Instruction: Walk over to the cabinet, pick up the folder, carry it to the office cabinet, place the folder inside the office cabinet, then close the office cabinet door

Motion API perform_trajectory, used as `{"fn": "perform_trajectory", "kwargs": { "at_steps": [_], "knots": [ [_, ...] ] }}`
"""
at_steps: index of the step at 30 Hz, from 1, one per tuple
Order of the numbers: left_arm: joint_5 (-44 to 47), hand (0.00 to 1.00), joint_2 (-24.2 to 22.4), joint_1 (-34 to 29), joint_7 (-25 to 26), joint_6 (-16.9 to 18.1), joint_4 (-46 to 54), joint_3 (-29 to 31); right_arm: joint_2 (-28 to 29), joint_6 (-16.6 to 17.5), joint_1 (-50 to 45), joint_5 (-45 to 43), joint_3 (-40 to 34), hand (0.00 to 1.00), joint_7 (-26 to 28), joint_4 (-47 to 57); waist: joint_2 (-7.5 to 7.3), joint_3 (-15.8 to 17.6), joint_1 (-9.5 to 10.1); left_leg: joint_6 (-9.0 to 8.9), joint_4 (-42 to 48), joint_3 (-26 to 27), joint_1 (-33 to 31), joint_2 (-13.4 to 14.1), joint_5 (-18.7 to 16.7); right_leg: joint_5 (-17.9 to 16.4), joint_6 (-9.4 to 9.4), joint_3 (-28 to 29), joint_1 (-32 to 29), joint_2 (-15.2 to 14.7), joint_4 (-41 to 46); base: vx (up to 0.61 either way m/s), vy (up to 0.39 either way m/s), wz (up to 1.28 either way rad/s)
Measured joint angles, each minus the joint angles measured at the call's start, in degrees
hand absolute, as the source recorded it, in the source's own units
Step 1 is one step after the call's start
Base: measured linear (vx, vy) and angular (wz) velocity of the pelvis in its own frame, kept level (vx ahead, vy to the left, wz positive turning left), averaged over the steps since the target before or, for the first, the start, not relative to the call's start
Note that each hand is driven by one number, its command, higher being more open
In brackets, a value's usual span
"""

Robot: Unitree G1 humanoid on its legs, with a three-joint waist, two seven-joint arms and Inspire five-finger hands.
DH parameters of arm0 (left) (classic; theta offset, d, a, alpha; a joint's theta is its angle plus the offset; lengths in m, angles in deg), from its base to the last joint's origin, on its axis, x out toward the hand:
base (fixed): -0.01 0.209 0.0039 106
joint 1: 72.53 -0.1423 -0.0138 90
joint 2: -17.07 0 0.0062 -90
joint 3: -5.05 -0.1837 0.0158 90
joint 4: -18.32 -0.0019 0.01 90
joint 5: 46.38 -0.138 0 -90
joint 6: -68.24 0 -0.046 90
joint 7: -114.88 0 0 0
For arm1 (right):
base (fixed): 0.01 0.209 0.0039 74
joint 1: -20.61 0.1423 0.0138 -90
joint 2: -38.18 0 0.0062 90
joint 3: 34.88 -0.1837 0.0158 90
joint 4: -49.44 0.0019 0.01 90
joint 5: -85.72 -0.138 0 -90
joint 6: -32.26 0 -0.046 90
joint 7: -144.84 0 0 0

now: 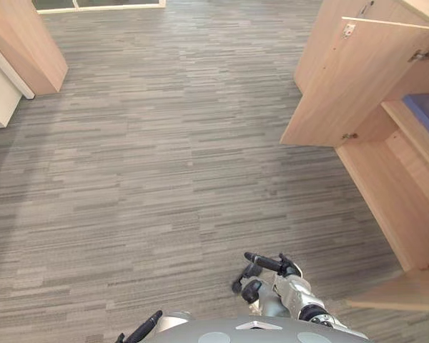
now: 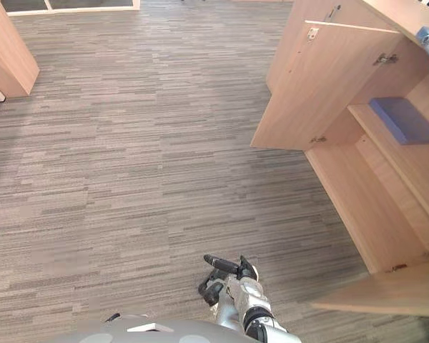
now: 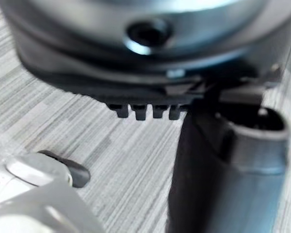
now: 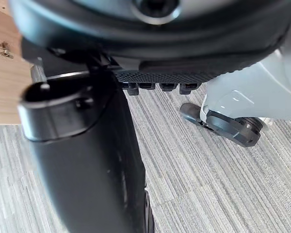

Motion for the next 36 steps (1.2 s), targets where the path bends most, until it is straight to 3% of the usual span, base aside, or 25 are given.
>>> {"fn": "perform_trajectory", "kwargs": {
  "at_steps": [3, 5, 6, 7, 8, 9, 11, 13, 15, 17, 19, 21, 23, 24, 25, 26, 30, 33, 36],
  "knots": [
    [0.0, 1.00, -0.9, 2.0, 0.9, -0.8, -1.2, -0.1, -0.1, 0.3, 1.2, -2.3, -2.1, 1.00, 0.4, -1.0, 2.59, -0.6, -1.81, -1.89, -1.4, -0.8, 1.3, 3.5, 1.1, -5.3, -0.33, 0.9, -0.6, 4.8, 1.0, 0.43, -0.159, -0.46],
    [0.0, 1.00, -1.1, 4.0, 0.8, -1.2, -1.3, 0.0, 0.0, 0.3, 1.4, -2.6, -2.3, 1.00, 0.6, -1.4, 3.01, -0.6, -2.84, -3.25, 0.2, -0.5, 2.7, 5.3, 1.9, -7.7, 0.30, 1.9, 0.4, 6.6, 2.6, 0.34, -0.090, -0.35],
    [0.0, 1.00, -1.1, 4.5, 0.7, -1.2, -1.3, 0.0, 0.0, 0.3, 1.4, -2.6, -2.5, 1.00, 0.6, -1.8, 3.06, -0.6, -3.16, -3.27, 2.4, -0.3, 2.6, 6.1, 1.8, -8.3, 0.43, 2.4, 1.3, 7.4, 2.5, 0.35, -0.097, -0.63],
    [0.0, 1.00, -1.2, 5.1, 0.1, -1.2, -1.0, -0.1, -0.2, 0.1, 0.7, -2.6, -3.3, 1.00, 0.3, -2.9, 2.48, -1.0, -3.49, -3.23, 14.8, 0.7, -0.7, 8.8, 1.8, -8.8, 0.81, 5.0, 3.8, 9.3, 0.4, 0.26, -0.068, -0.70],
    [0.0, 1.00, -1.0, 5.2, -0.2, -1.0, -0.7, -0.2, -0.3, 0.1, 0.2, -2.9, -3.4, 1.00, 0.2, -2.8, 2.38, -1.0, -3.51, -1.92, 21.6, 0.6, -2.7, 10.2, 2.4, -8.9, 0.92, 6.6, 4.9, 10.3, -0.8, 0.34, -0.076, -1.04],
    [-0.3, 1.00, -0.6, 5.1, -0.4, -1.0, 0.1, -1.7, -0.6, 0.1, -0.9, -3.7, -3.2, 1.00, -0.3, -2.2, 3.38, -0.9, -3.80, 0.92, 35.0, -0.8, -7.3, 13.5, 3.0, -8.8, 1.06, 9.4, 7.4, 12.9, -3.3, 0.34, -0.055, -0.92],
    [-0.2, 1.00, -1.1, 5.1, -0.4, -1.0, 0.2, -3.2, -2.2, 0.0, -2.3, -4.4, -3.4, 1.00, -1.1, -2.5, 4.45, -0.9, -3.78, 0.64, 47.0, -5.2, -13.1, 15.5, 1.2, -9.3, 0.48, 14.0, 10.9, 16.0, -5.7, 0.38, -0.013, -1.39],
    [-0.1, 1.00, -0.1, 5.1, -0.3, -0.9, 0.6, -3.5, -2.7, -0.4, -3.7, -5.0, -3.5, 1.00, -1.9, -2.1, 3.89, -0.4, -2.92, 0.88, 51.7, -7.1, -17.6, 16.5, 0.2, -9.6, 0.78, 19.3, 14.9, 17.3, -7.3, 0.30, 0.057, -1.42],
    [0.0, 1.00, -0.2, 4.9, -0.2, -0.7, 1.3, -1.7, -2.8, -0.2, -6.2, -6.3, -3.3, 1.00, -2.9, 0.2, 2.36, 0.9, -2.87, 1.42, 53.2, -8.1, -22.9, 18.0, -1.2, -10.3, 1.90, 25.4, 20.8, 17.1, -9.2, 0.30, 0.093, -1.12],
    [0.5, 1.00, -0.6, 4.5, -0.3, -0.4, 2.4, -0.7, -2.8, -0.1, -7.3, -6.7, -3.2, 1.00, -3.3, 0.7, 2.23, 1.0, -2.59, 1.41, 51.2, -10.4, -26.9, 17.6, -1.8, -10.7, 2.51, 29.2, 22.7, 16.8, -9.9, 0.28, 0.155, -1.12],
    [1.1, 1.00, -2.0, 4.2, -0.1, 0.4, 4.2, -0.5, -2.8, -0.2, -7.7, -7.0, -3.4, 1.00, -3.3, 0.8, 1.80, 1.2, -1.33, 1.09, 41.6, -14.6, -30.7, 15.3, -1.8, -11.5, 3.91, 34.7, 23.8, 16.0, -9.4, 0.28, 0.234, -1.38],
    [1.1, 1.00, -2.6, 4.2, 0.1, 0.3, 4.4, 0.4, -2.6, 0.0, -7.6, -7.3, -3.2, 1.00, -3.2, 1.1, 1.68, 1.4, -1.18, -0.20, 30.2, -22.2, -32.5, 11.0, -0.7, -12.8, 5.78, 39.8, 25.4, 14.2, -8.8, 0.39, 0.335, -1.24],
    [1.0, 1.00, -2.9, 4.2, 0.8, 0.4, 4.5, 0.9, -2.6, 0.1, -7.6, -7.3, -2.5, 1.00, -3.3, 1.1, 1.64, 1.5, -1.20, -0.82, 21.4, -27.5, -33.0, 8.1, 2.4, -14.2, 8.39, 43.3, 26.2, 12.0, -7.7, 0.45, 0.372, -1.07],
    [1.0, 1.00, -3.3, 4.2, 1.0, 0.4, 4.5, 1.3, -2.8, 0.7, -7.7, -7.3, -1.3, 1.00, -3.3, 1.1, 2.05, 1.3, -1.22, -1.87, 15.0, -29.0, -32.9, 7.2, 8.1, -15.9, 10.64, 45.6, 26.5, 10.3, -6.8, 0.40, 0.369, -0.85],
    [1.0, 1.00, -3.6, 4.2, 1.0, 0.5, 4.5, 1.7, -2.9, 0.9, -7.8, -7.3, -0.6, 1.00, -3.3, 1.1, 2.77, 0.9, -1.15, -2.84, 13.9, -28.2, -31.7, 7.2, 12.4, -16.6, 11.52, 46.5, 26.4, 9.8, -6.2, 0.47, 0.452, -1.05],
    [1.0, 1.00, -3.5, 4.6, 1.0, 0.6, 4.3, 3.0, -2.3, 0.9, -7.5, -7.3, 0.6, 1.00, -3.2, 1.1, 1.68, 0.9, -1.03, -1.89, 13.2, -24.9, -30.3, 6.9, 15.6, -16.9, 11.99, 46.9, 26.6, 8.4, -5.6, 0.31, 0.291, -0.81],
    [0.1, 1.00, -3.9, 5.2, 0.9, 1.1, 4.5, 5.2, 1.3, 0.8, -6.6, -7.1, 1.3, 1.00, -1.2, 1.3, 0.74, 0.4, 0.70, 2.71, 17.6, -15.6, -27.1, 6.9, 10.0, -13.1, 12.22, 48.1, 27.1, 5.5, -6.1, 0.34, 0.286, -1.08],
    [-1.2, 1.00, -4.0, 5.1, 0.9, 1.4, 4.3, 5.3, 1.6, 0.8, -6.6, -6.3, -3.5, 1.00, -0.9, 1.3, 1.54, -0.9, 0.37, 3.41, 16.1, -13.1, -26.0, 5.6, 8.5, -10.5, 13.61, 48.9, 26.6, 3.3, -8.3, 0.12, 0.255, -0.70],
    [-1.1, 1.00, -3.8, 4.9, 1.0, 1.4, 3.4, 5.6, 1.5, 0.6, -6.6, -6.0, -7.4, 1.00, -0.9, 0.9, 1.43, -1.6, 1.07, 3.74, 11.4, -9.9, -23.1, 3.6, 8.5, -7.9, 15.35, 49.2, 25.5, 0.8, -9.8, 0.03, 0.153, -0.68]
  ]
}}
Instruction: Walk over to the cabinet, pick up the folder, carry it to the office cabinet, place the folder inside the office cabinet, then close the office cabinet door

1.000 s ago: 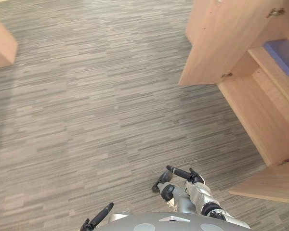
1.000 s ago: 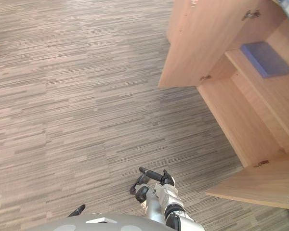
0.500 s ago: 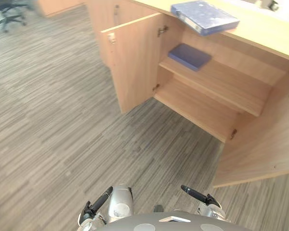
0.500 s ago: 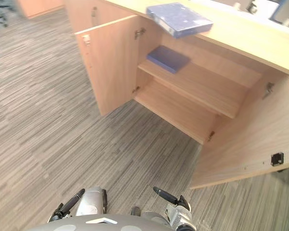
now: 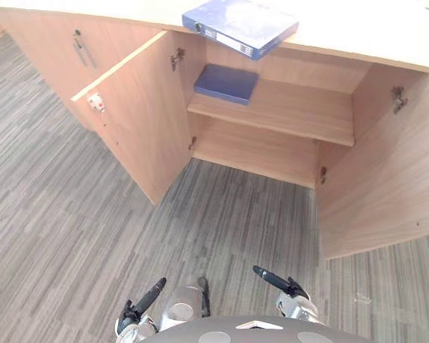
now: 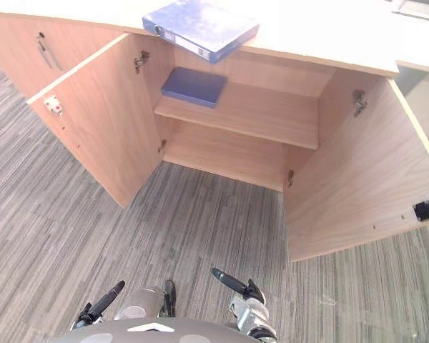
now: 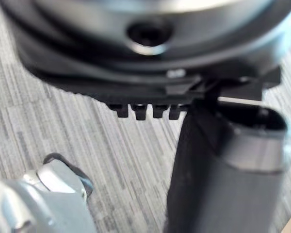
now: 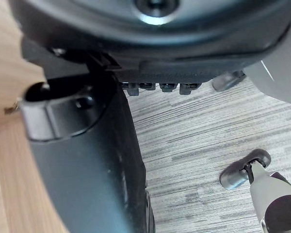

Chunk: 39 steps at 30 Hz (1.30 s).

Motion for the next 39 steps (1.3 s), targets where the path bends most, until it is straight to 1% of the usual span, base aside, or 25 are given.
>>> {"fn": "perform_trajectory", "kwargs": {
  "at_steps": [2, 4, 5, 6, 7, 8, 9, 13, 15, 17, 20, 21, 22, 23, 24, 25, 27, 28, 30, 32, 33, 35, 36, 38, 39],
  "knots": [
    [0.0, 1.00, 0.1, -0.3, 0.1, 0.0, -0.7, -0.3, -1.2, 0.0, -0.7, 0.0, -1.1, 1.00, 0.0, -0.5, 0.04, -1.0, -0.67, -0.28, -3.7, 0.3, 2.3, -1.8, -0.2, 0.4, -0.02, -0.9, -0.5, -1.2, 1.2, 0.01, 0.167, -0.46],
    [0.1, 1.00, 0.1, -1.0, 0.3, 0.0, -1.2, -1.1, -2.5, -0.1, -0.9, 0.0, -2.0, 1.00, 0.1, -1.0, 1.33, -1.7, -0.38, -0.55, -7.1, -2.0, 5.1, -3.6, -0.4, 0.4, 0.00, -2.0, -4.3, -1.4, 8.8, 0.05, 0.199, -0.69],
    [0.1, 1.00, 0.0, -2.3, 0.3, 0.0, -1.2, -2.1, -3.4, 0.2, -0.9, 0.1, -2.3, 1.00, 0.1, -0.8, 2.08, -2.1, -0.62, -0.48, -9.0, -2.8, 7.2, -4.4, 0.0, 0.3, 0.07, -3.7, -8.1, -1.7, 16.3, 0.10, 0.247, -0.77],
    [0.0, 1.00, 0.8, -3.1, 0.3, -0.1, -2.5, -4.0, -3.6, 0.7, -1.0, 0.1, -2.5, 1.00, 0.2, -0.3, 2.40, -2.5, -1.61, 2.37, -10.2, -2.7, 9.6, -5.2, 1.5, -1.0, -0.10, -8.7, -10.5, -4.1, 23.4, 0.12, 0.222, -0.57],
    [0.0, 1.00, 1.1, -3.1, 0.3, -0.1, -2.8, -4.5, -3.7, 0.7, -1.0, 0.1, -2.5, 1.00, 0.2, -0.2, 2.42, -2.4, -1.83, 2.36, -10.4, -2.7, 10.1, -5.4, 1.5, -1.3, -0.18, -9.8, -10.6, -4.5, 24.0, 0.12, 0.146, -0.09],
    [0.0, 1.00, 2.1, -2.8, 0.3, -0.1, -3.4, -6.0, -3.9, 0.6, -0.9, 0.1, -2.3, 1.00, 0.2, -0.1, 2.39, -2.8, -2.40, 2.68, -11.3, -2.9, 11.2, -5.5, 1.7, -2.9, -0.11, -14.1, -11.1, -5.1, 24.3, 0.11, 0.059, 0.12],
    [0.0, 1.00, 2.2, -2.1, 0.3, 0.1, -3.3, -7.1, -3.8, 0.6, -1.0, 0.1, -1.5, 1.00, 0.1, 0.1, 2.27, -2.8, -2.42, 3.09, -12.0, -3.6, 11.7, -5.5, 2.0, -4.5, 0.14, -16.8, -12.4, -4.6, 23.8, 0.10, 0.042, 0.18],
    [0.0, 1.00, 2.1, -0.6, 0.2, 0.1, -3.3, -8.1, -3.8, 0.8, -0.9, 0.0, 0.6, 1.00, 0.1, 1.3, 2.29, -1.9, -2.93, 3.74, -12.2, -7.1, 13.2, -4.7, 1.4, -5.2, 0.06, -18.9, -16.6, -2.2, 20.5, 0.11, -0.039, 0.48],
    [0.0, 1.00, 2.0, -0.5, 0.6, 0.1, -3.3, -7.4, -4.0, 1.2, -0.9, 0.0, 3.2, 1.00, 0.0, 1.3, 2.24, -0.9, -2.61, 2.82, -10.8, -9.0, 15.0, -3.5, -0.1, -4.7, 0.15, -18.9, -16.8, -1.3, 16.5, 0.10, -0.120, 0.61],
    [0.0, 1.00, 2.0, -0.3, 0.8, 0.1, -3.2, -6.6, -4.1, 1.3, -0.8, 0.0, 4.3, 1.00, 0.0, 1.2, 1.69, -0.5, -2.41, 1.87, -8.9, -10.9, 15.8, -2.5, -1.8, -3.3, -0.04, -18.7, -17.4, -1.4, 12.9, 0.14, -0.146, 0.52],
    [0.0, 1.00, 1.8, -0.2, 0.9, 0.2, -3.2, -3.1, -3.6, 1.3, -0.7, 0.0, 4.3, 1.00, 0.0, 1.1, 0.17, 0.3, -2.37, -0.80, -6.2, -14.3, 16.8, -1.6, -4.5, -0.6, -1.19, -18.8, -17.1, -2.1, 8.8, 0.30, -0.339, 0.55],
    [0.0, 1.00, 1.9, -0.2, 0.9, 0.2, -3.1, -1.7, -3.2, 1.2, -0.9, 0.0, 4.0, 1.00, 0.0, 0.9, -1.14, 0.4, -2.26, -2.16, -5.7, -15.5, 17.1, -1.9, -5.8, 2.0, -1.19, -18.8, -16.5, -2.8, 7.9, 0.26, -0.368, 0.50],
    [-0.2, 1.00, 1.7, -0.1, 0.9, 0.2, -3.1, -1.1, -2.9, 1.2, -1.0, 0.0, 3.6, 1.00, 0.1, 1.0, -1.68, 0.3, -2.29, -3.11, -5.8, -16.8, 18.0, -1.1, -7.0, 5.9, -1.09, -19.6, -16.4, -2.7, 9.8, 0.26, -0.373, 0.48],
    [-0.6, 1.00, 1.2, -0.1, 0.9, 0.1, -3.4, -1.1, -3.3, 1.2, -1.0, 0.0, 3.3, 1.00, 0.1, 1.3, -0.88, 0.3, -2.40, -3.58, -6.2, -17.6, 18.3, 0.0, -7.3, 4.2, -1.62, -20.6, -16.5, -2.1, 11.5, 0.28, -0.371, 0.47],
    [-0.8, 1.00, 0.2, -0.2, 0.8, 0.0, -3.3, -1.1, -3.8, 1.2, -1.2, 0.1, 2.1, 1.00, 0.1, 1.5, 0.75, -0.1, -2.36, -4.34, -7.7, -18.2, 19.1, 1.9, -7.5, 1.1, -2.32, -22.3, -16.9, -1.0, 14.1, 0.23, -0.284, 0.35],
    [-1.2, 1.00, -0.2, -0.1, 0.8, 0.0, -3.2, -1.0, -4.0, 1.2, -1.3, 0.1, 1.6, 1.00, 0.0, 1.5, 1.28, -0.4, -2.32, -4.69, -8.5, -18.5, 19.4, 2.7, -7.6, -0.4, -2.67, -23.0, -17.4, -0.6, 15.5, 0.31, -0.336, 0.42],
    [-2.0, 1.00, -0.5, -0.1, 0.8, 0.0, -3.3, -1.1, -4.1, 1.1, -1.3, 0.1, 0.1, 1.00, 0.2, 1.7, 2.12, -0.6, -2.61, -5.84, -11.7, -19.6, 21.0, 6.4, -6.8, -5.5, -3.57, -25.7, -18.0, 1.4, 19.8, 0.31, -0.306, 0.35],
    [-2.0, 1.00, -0.4, -0.1, 0.7, 0.0, -3.3, -1.2, -4.1, 1.0, -1.3, 0.1, 0.1, 1.00, 0.2, 1.8, 2.20, -0.7, -2.66, -5.92, -12.1, -19.7, 21.0, 7.4, -6.8, -6.4, -3.92, -26.3, -18.1, 1.9, 20.3, 0.31, -0.270, 0.32],
    [-2.3, 1.00, 0.2, 0.3, 0.7, -0.1, -3.3, -3.5, -4.3, 0.2, -0.9, -0.1, 0.3, 1.00, 0.1, 1.8, 2.84, -1.2, -3.27, -7.84, -13.0, -19.5, 20.6, 10.2, -5.4, -8.4, -5.08, -28.1, -18.1, 4.1, 20.5, 0.33, -0.237, 0.24],
    [-2.3, 1.00, 0.8, 0.3, 0.8, -0.1, -3.0, -6.0, -4.4, 0.2, -0.8, -0.1, 0.8, 1.00, -0.1, 1.6, 2.97, -1.3, -3.88, -9.05, -13.1, -17.6, 20.5, 11.4, -4.1, -9.0, -5.79, -28.3, -18.0, 5.7, 19.5, 0.31, -0.167, -0.07],
    [-2.2, 1.00, 1.0, 0.3, 0.8, -0.1, -3.0, -6.9, -4.4, 0.2, -0.8, -0.1, 0.8, 1.00, -0.1, 1.6, 3.00, -1.4, -3.99, -9.01, -12.3, -17.3, 20.2, 11.5, -3.9, -9.0, -5.85, -28.1, -17.6, 6.1, 18.8, 0.27, -0.110, -0.15],
    [-2.2, 1.00, 1.7, 0.5, 0.8, -0.2, -2.2, -8.7, -4.4, 0.1, -1.1, -0.2, 0.8, 1.00, -0.4, 1.0, 2.51, -1.4, -4.15, -9.20, -4.6, -17.3, 17.4, 11.2, -4.0, -8.7, -6.00, -27.9, -15.1, 6.8, 15.9, 0.27, -0.099, -0.09],
    [-2.2, 1.00, 2.0, 0.4, 0.8, -0.2, -1.1, -9.4, -4.6, 0.0, -1.5, -0.2, 0.9, 1.00, -0.7, 0.6, 2.04, -1.3, -4.12, -9.37, 6.0, -17.2, 14.0, 10.8, -4.1, -8.0, -6.09, -27.2, -11.7, 7.3, 12.8, 0.28, -0.093, -0.18],
    [-2.2, 1.00, 2.1, -0.2, 0.7, -0.2, -0.1, -9.5, -4.6, 0.2, -2.6, -0.2, 2.6, 1.00, -1.1, 0.8, 1.81, -1.1, -3.76, -9.80, 25.9, -16.6, 7.3, 11.5, -1.8, -7.4, -6.49, -25.7, -6.1, 8.3, 8.9, 0.30, -0.033, -0.52],
    [-2.1, 1.00, 2.1, -0.3, 0.6, -0.2, 0.1, -9.4, -4.6, 0.1, -2.9, -0.2, 3.0, 1.00, -1.2, 0.8, 1.99, -1.2, -3.40, -9.41, 34.5, -14.1, 4.2, 12.1, -4.9, -7.4, -6.50, -23.5, -2.5, 8.4, 7.2, 0.28, 0.039, -0.68]
  ]
}}
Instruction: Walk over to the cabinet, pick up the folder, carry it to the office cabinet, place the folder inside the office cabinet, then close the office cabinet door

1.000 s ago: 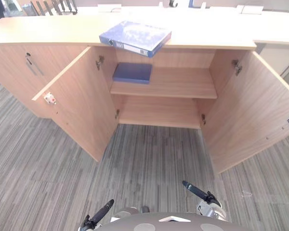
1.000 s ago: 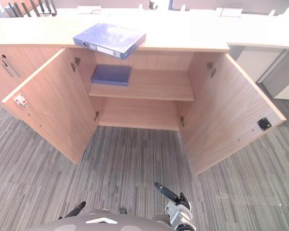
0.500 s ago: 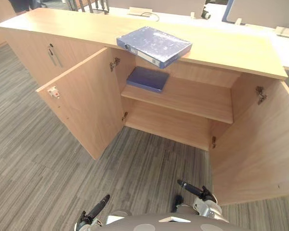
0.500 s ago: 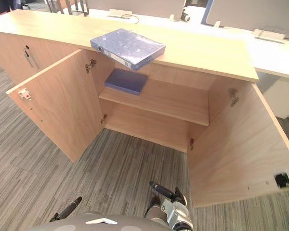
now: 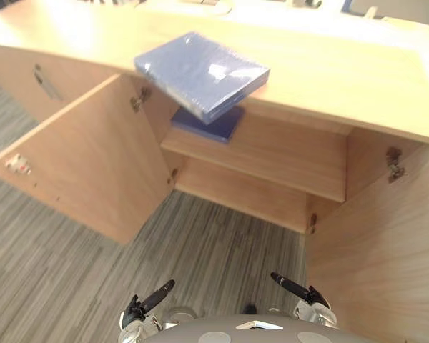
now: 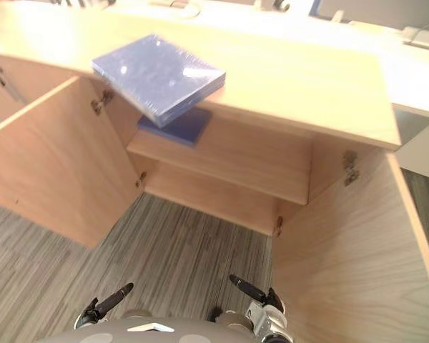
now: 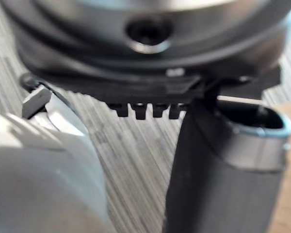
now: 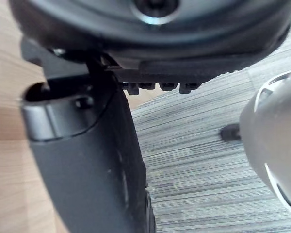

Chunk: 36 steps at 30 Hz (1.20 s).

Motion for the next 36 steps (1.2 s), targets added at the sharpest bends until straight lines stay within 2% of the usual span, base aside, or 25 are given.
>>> {"fn": "perform_trajectory", "kwargs": {
  "at_steps": [3, 4, 5, 6, 7, 8, 9, 10, 12, 14, 17, 21, 24, 29, 32, 34, 36],
  "knots": [
    [0.0, 1.00, 0.1, 0.1, -0.8, 0.2, 0.4, -0.1, 0.2, 0.0, -0.3, 0.0, 0.0, 1.00, 0.0, 0.0, -0.27, 0.2, 0.24, 1.31, 0.0, 5.1, -5.5, 0.0, -3.9, 0.0, 0.07, 3.2, 4.2, -1.5, -1.4, 0.28, 0.152, -0.68],
    [0.0, 1.00, 0.1, 0.2, -0.8, 0.2, 0.8, -0.1, 0.3, 0.0, -0.4, 0.0, 0.0, 1.00, 0.0, 0.0, -0.76, 0.5, 0.51, 1.88, -5.4, 6.4, -7.3, -0.8, -4.1, -0.1, 1.45, 3.5, 5.3, -2.8, -1.6, 0.25, 0.211, -0.55],
    [0.0, 1.00, 0.2, 0.1, -0.8, 0.1, 1.0, -0.3, 0.3, 0.0, -0.7, 0.0, 0.0, 1.00, 0.0, 0.0, -0.92, 0.5, 0.59, 2.24, -10.0, 6.8, -7.7, -1.4, -3.1, -0.4, 2.52, 3.7, 5.6, -3.4, -1.6, 0.21, 0.237, -0.46],
    [-0.2, 1.00, -0.2, 0.0, -0.6, 0.3, 1.1, -0.9, -0.2, -0.1, -1.4, 0.0, 0.1, 1.00, 0.0, 0.8, 0.21, 0.5, 0.66, 4.21, -22.1, 7.1, -8.0, -2.2, 5.5, -1.6, 4.62, 4.3, 6.3, -3.2, -1.7, 0.20, 0.269, -0.20],
    [0.1, 1.00, 0.8, 0.7, -1.2, 0.0, 0.4, -1.1, -0.2, -0.2, -1.7, 0.0, 0.4, 1.00, -0.1, 0.9, -0.29, 0.6, 0.84, 4.35, -24.6, 6.5, -7.8, -3.6, 5.7, -2.8, 6.64, 5.2, 6.6, -4.2, -1.3, 0.20, 0.257, -0.05],
    [-0.1, 1.00, 1.3, 0.6, -1.1, 0.2, 0.5, -1.5, 0.4, -0.4, -2.0, 0.0, 1.2, 1.00, -0.1, 0.8, -1.12, 0.6, 0.82, 4.42, -26.4, 6.6, -7.2, -4.8, 6.1, -2.5, 6.57, 5.3, 6.2, -5.2, -1.2, 0.21, 0.239, 0.16],
    [-0.1, 1.00, 2.0, 0.7, -0.9, 0.7, 1.3, -1.4, 1.2, -0.4, -2.4, 0.0, 2.5, 1.00, 0.0, 0.7, -3.65, 0.7, 0.78, 4.96, -29.0, 6.9, -6.5, -6.9, 6.7, -2.5, 6.56, 6.1, 5.8, -6.8, -1.6, 0.19, 0.187, 0.21],
    [-0.1, 1.00, 2.6, 1.0, -0.7, 0.6, 1.3, -1.1, 1.5, -0.6, -2.4, 0.1, 3.9, 1.00, 0.2, 0.2, -4.49, 0.9, 1.02, 5.21, -29.7, 7.2, -6.5, -8.0, 6.9, -2.0, 6.24, 6.6, 6.0, -7.5, -2.5, 0.20, 0.192, 0.14],
    [-0.1, 1.00, 2.3, 1.1, -0.7, 0.4, 0.6, -0.1, 1.3, -0.8, -1.4, 0.1, 4.3, 1.00, 0.1, 0.2, -4.56, 0.9, 1.09, 5.51, -30.3, 7.7, -5.9, -8.1, 7.1, 0.0, 5.87, 7.1, 6.1, -7.5, -3.3, 0.14, 0.126, -0.09],
    [-0.1, 1.00, 2.2, 0.9, -0.7, 0.3, -0.6, 0.2, 1.4, -0.3, -0.5, 0.1, 4.6, 1.00, 0.1, 0.2, -3.82, 1.4, 1.16, 5.86, -31.6, 8.9, -4.1, -7.8, 7.3, 1.2, 5.78, 8.8, 6.3, -7.4, -3.8, 0.03, 0.068, -0.32],
    [-0.1, 1.00, 1.8, 0.7, -0.7, 0.3, -0.8, 0.2, 1.4, 0.2, -0.2, 0.1, 6.8, 1.00, 0.2, 0.3, -3.18, 1.4, 1.14, 5.74, -33.1, 10.0, -3.4, -7.9, 8.4, 1.6, 6.00, 10.4, 6.3, -7.4, -5.2, -0.03, 0.002, -0.25],
    [-0.1, 1.00, 1.5, 0.7, -0.7, 0.3, -1.0, 0.2, 0.9, 0.2, -0.1, 0.1, 8.6, 1.00, 0.1, -0.3, -2.72, 1.6, 1.11, 4.98, -35.3, 8.3, -2.9, -7.7, 10.4, 2.0, 6.64, 11.0, 5.9, -7.1, -6.3, -0.09, -0.035, -0.10],
    [0.0, 1.00, 1.4, 0.5, -0.6, 0.4, -0.9, 0.3, 0.6, 0.2, 0.0, 0.1, 9.1, 1.00, 0.1, -0.6, -2.83, 1.7, 1.15, 4.22, -38.2, 8.3, -1.8, -8.0, 11.5, 1.9, 6.77, 11.8, 5.1, -7.2, -6.3, -0.16, 0.003, -0.13],
    [0.4, 1.00, 1.3, 0.2, -0.1, 0.8, 0.5, -0.5, 0.5, 0.2, 0.1, 0.1, 10.3, 1.00, -0.1, -0.4, -3.28, 1.7, 1.11, 4.48, -44.0, 6.0, 0.7, -10.0, 13.9, 1.9, 6.48, 13.6, 4.0, -7.4, -6.2, -0.13, 0.033, -0.17],
    [1.2, 1.00, 1.8, -2.9, 0.7, 0.5, 9.9, -8.8, 0.6, 0.3, -0.7, 0.1, 10.6, 1.00, -0.3, 0.7, -3.68, 1.7, 1.13, 4.58, -45.9, 4.6, 0.8, -10.9, 14.5, 1.9, 6.58, 12.9, 3.9, -7.9, -6.2, -0.02, 0.018, 0.22],
    [7.2, 1.00, 1.7, -8.5, -0.1, 0.7, 25.5, -16.6, 0.6, 0.3, -1.9, 0.1, 12.3, 1.00, -0.8, 2.6, -3.73, 1.7, 1.32, 4.94, -46.7, 3.7, 0.7, -11.8, 15.3, 1.7, 6.86, 12.6, 3.6, -8.2, -6.2, 0.03, 0.020, 0.11],
    [12.2, 1.00, 1.2, -11.8, -2.1, 0.8, 36.4, -19.5, 0.6, 0.5, -2.8, 0.1, 14.1, 1.00, -0.8, 4.2, -3.96, 1.6, 1.33, 5.00, -46.9, 3.5, 0.6, -11.9, 15.4, 1.6, 7.05, 12.8, 3.4, -8.4, -6.2, 0.06, 0.023, -0.03]
  ]
}}
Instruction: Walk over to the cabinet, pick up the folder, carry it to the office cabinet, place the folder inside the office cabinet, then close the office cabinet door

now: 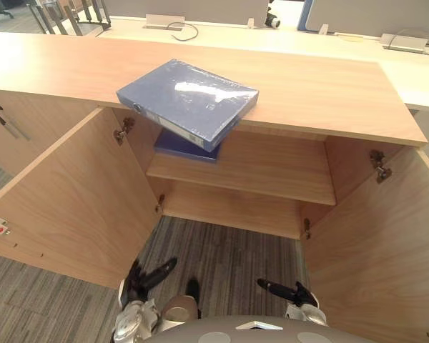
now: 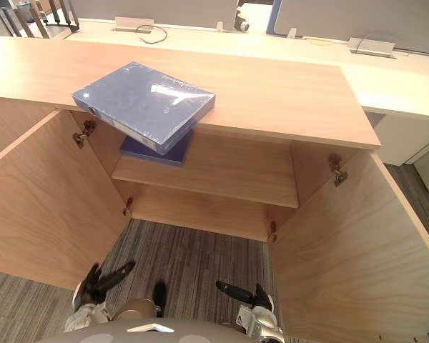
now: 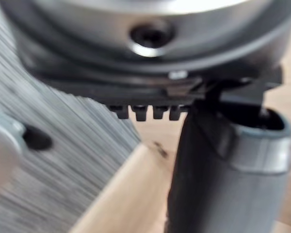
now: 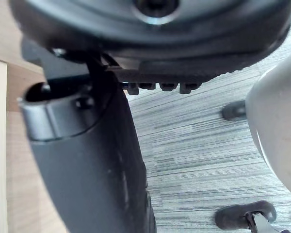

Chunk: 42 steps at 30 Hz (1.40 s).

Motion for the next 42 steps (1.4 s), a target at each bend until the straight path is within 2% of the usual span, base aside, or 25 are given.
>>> {"fn": "perform_trajectory", "kwargs": {
  "at_steps": [3, 6, 8, 11, 13, 14, 15, 16, 19, 26, 28, 29, 30, 32, 38, 42],
  "knots": [
    [7.4, 1.00, -0.4, -2.3, -1.2, 0.2, 13.5, -1.7, 0.0, 0.0, -0.8, 0.1, 1.9, 1.00, 0.2, 1.0, -0.47, -0.3, 0.14, -0.04, 0.1, -0.4, 0.0, -0.3, 0.3, -0.1, 0.28, 0.2, -0.1, 0.0, 0.0, 0.08, -0.008, -0.06],
    [8.1, 1.00, -0.5, -2.7, -0.9, 0.6, 22.9, -2.9, -0.4, 0.0, -1.9, 0.1, 2.9, 1.00, 0.8, 2.0, -0.52, -0.3, 0.77, -0.10, 0.8, -1.2, 0.0, -0.3, 0.2, 0.3, 1.01, -0.2, 0.6, 0.2, -0.2, 0.10, -0.044, 0.05],
    [7.9, 1.00, -0.9, -3.8, -0.7, 0.5, 29.7, -3.3, -0.6, 0.0, -2.4, 0.1, 2.9, 1.00, 1.1, 2.0, -0.41, -0.4, 0.54, -0.32, 2.9, -1.7, -1.1, 0.1, -0.9, 0.8, 1.60, -0.1, 0.8, 0.7, -0.4, 0.08, -0.038, 0.06],
    [1.0, 1.00, -1.0, -3.6, 1.0, 0.6, 39.0, -2.8, -1.0, -0.1, -2.8, 0.1, 2.9, 1.00, 1.2, 2.4, -0.09, -0.6, 0.63, -0.74, 4.9, -2.4, -2.4, 1.1, -2.2, 1.5, 1.49, -0.1, 0.7, 1.7, -0.5, 0.03, -0.020, 0.05],
    [-9.9, 1.00, -1.6, -3.4, 5.4, 0.6, 43.8, -2.0, -1.1, -0.1, -4.0, 0.2, 2.9, 1.00, 1.2, 3.5, 0.21, -1.1, 0.81, -0.77, 4.9, -2.7, -2.4, 1.6, -2.6, 2.3, 1.53, -0.2, 0.7, 2.2, -0.5, 0.00, 0.000, 0.00],
    [-11.8, 1.00, -2.1, -3.2, 6.3, 0.7, 44.9, -1.6, -1.1, 0.0, -4.5, 0.3, 2.9, 1.00, 1.2, 3.8, 0.31, -1.2, 0.79, -0.73, 4.9, -2.7, -2.4, 1.7, -2.7, 2.5, 1.55, -0.2, 0.7, 2.4, -0.5, 0.00, 0.000, 0.00],
    [-17.1, 1.00, -3.1, -3.1, 9.2, 0.6, 46.8, -0.7, -1.1, -0.1, -5.2, 1.3, 2.8, 1.00, 1.1, 4.4, 0.38, -1.4, 0.77, -0.43, 4.6, -2.7, -2.3, 1.9, -2.9, 3.0, 1.38, -0.2, 0.6, 2.5, -0.5, -0.02, 0.001, -0.06],
    [-23.3, 1.00, -3.4, -3.1, 13.2, 0.6, 47.9, 0.2, -0.9, -0.1, -5.5, 1.9, 2.8, 1.00, 0.9, 4.8, 0.35, -1.9, 0.73, -0.50, 3.7, -2.6, -2.3, 2.2, -2.9, 3.5, 1.23, -0.3, 0.1, 2.7, -0.6, -0.03, 0.003, -0.09],
    [-31.5, 1.00, -3.8, -3.2, 19.4, -0.5, 49.0, 3.6, -0.8, -0.1, -6.3, 2.3, 2.8, 1.00, 0.6, 5.7, 0.37, -2.7, 0.85, -0.06, 1.4, -2.7, -1.9, 2.3, -1.8, 4.7, 0.88, -0.3, -0.4, 2.8, -0.9, -0.04, 0.019, -0.08],
    [-42.9, 1.00, -3.7, -3.6, 27.6, -4.4, 49.6, 8.3, 0.1, -0.2, -7.1, 2.3, 2.7, 1.00, -0.3, 6.1, -0.43, -3.4, 1.06, 0.10, -3.3, -3.0, -0.8, 2.1, 0.5, 5.4, 0.14, -0.6, -2.2, 2.9, -1.0, -0.07, 0.016, -0.05],
    [-44.5, 1.00, -3.4, -3.5, 28.6, -5.3, 50.9, 8.4, 0.3, -0.2, -7.1, 2.3, 2.7, 1.00, -0.4, 6.1, -0.66, -3.5, 0.96, -0.09, -4.0, -3.2, -0.8, 2.1, 1.0, 5.1, -0.28, -1.1, -2.5, 3.0, -1.1, -0.07, -0.017, -0.04],
    [-46.9, 1.00, -3.3, -2.9, 29.6, -5.7, 51.5, 8.3, 0.4, -0.1, -7.1, 2.3, 2.8, 1.00, -0.6, 6.1, -0.72, -3.5, 0.85, -0.21, -4.5, -3.2, -0.9, 2.0, 1.9, 4.2, -1.27, -1.7, -2.7, 3.0, -1.3, -0.09, -0.034, -0.01],
    [-49.5, 1.00, -3.0, -1.8, 30.8, -6.0, 51.7, 8.2, 0.3, -0.1, -7.1, 2.2, 2.9, 1.00, -0.6, 6.0, -0.81, -3.6, 0.77, -0.41, -5.3, -3.2, -0.9, 1.6, 3.0, 2.7, -0.83, -1.9, -3.1, 2.7, -1.4, -0.09, -0.027, 0.02],
    [-52.7, 1.00, -1.8, 0.6, 32.1, -7.0, 52.4, 6.8, -0.5, 0.1, -6.6, 2.2, 3.9, 1.00, -0.6, 5.2, -0.33, -3.5, 0.62, -1.07, -6.2, -3.7, -0.9, 2.1, 3.7, 2.4, -0.65, -1.9, -3.6, 3.2, -1.1, -0.10, -0.014, 0.06],
    [-62.3, 1.00, 3.2, 5.2, 33.3, -8.2, 53.1, 2.7, -0.9, 1.2, -6.2, 2.2, 4.9, 1.00, -0.7, 4.0, -0.39, -3.6, 0.91, -2.03, -7.0, -3.7, -1.0, 3.2, 5.3, 2.8, -1.18, -1.2, -4.6, 4.3, -1.1, -0.02, -0.021, -0.09],
    [-67.2, 1.00, 4.8, 7.1, 33.2, -9.0, 53.0, 0.5, -1.1, 1.3, -5.7, 2.2, 5.2, 1.00, -0.7, 3.2, -0.43, -3.8, 0.90, -2.23, -7.0, -2.8, -1.0, 3.1, 5.5, 3.8, -0.40, 0.0, -4.6, 4.4, -2.4, 0.06, -0.009, -0.15]
  ]
}}
